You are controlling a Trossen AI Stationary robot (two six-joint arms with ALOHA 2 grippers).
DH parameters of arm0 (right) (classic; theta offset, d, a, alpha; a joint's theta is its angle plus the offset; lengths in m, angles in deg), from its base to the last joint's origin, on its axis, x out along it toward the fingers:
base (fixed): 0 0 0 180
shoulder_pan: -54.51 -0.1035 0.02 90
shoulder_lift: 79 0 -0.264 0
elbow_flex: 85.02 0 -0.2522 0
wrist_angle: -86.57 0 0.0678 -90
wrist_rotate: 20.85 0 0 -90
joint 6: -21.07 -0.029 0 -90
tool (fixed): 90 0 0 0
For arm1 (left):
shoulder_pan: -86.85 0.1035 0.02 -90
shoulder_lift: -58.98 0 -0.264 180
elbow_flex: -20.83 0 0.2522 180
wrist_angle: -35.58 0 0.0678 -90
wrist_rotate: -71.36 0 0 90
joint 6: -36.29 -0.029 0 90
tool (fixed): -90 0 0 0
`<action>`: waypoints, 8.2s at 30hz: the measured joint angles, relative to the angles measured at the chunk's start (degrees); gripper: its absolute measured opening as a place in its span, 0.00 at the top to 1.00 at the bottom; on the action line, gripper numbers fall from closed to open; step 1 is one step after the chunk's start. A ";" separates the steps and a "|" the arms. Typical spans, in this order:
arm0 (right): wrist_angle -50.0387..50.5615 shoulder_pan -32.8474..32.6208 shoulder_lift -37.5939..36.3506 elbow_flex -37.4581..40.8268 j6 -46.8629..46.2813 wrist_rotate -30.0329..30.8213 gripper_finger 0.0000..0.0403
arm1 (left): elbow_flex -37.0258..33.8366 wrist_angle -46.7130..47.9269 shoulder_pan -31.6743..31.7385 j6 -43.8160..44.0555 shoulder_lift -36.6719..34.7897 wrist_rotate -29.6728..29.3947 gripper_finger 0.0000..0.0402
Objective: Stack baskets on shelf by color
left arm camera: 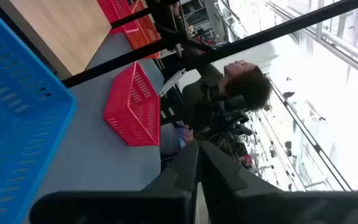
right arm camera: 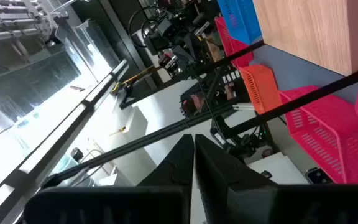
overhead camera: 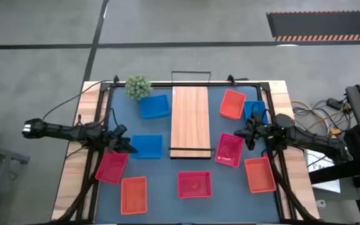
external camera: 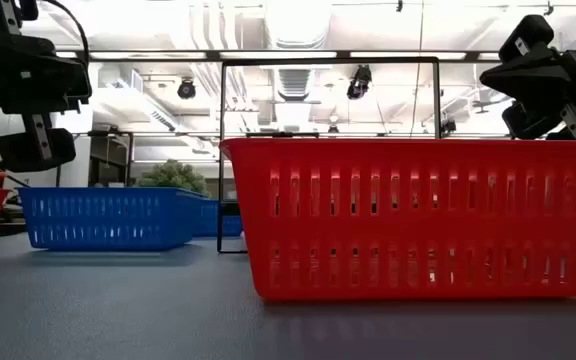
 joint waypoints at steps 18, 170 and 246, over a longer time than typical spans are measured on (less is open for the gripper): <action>0.01 0.00 0.00 0.00 0.00 0.00 0.98 | 0.00 0.00 -0.02 0.00 0.00 0.01 1.00; -8.61 -0.98 9.41 0.02 83.20 20.95 0.98 | 0.31 -27.50 -0.02 -40.37 7.07 5.84 1.00; 34.62 -8.01 104.62 -107.09 122.97 23.55 0.97 | 0.04 -47.01 0.00 -89.04 -8.39 -13.38 1.00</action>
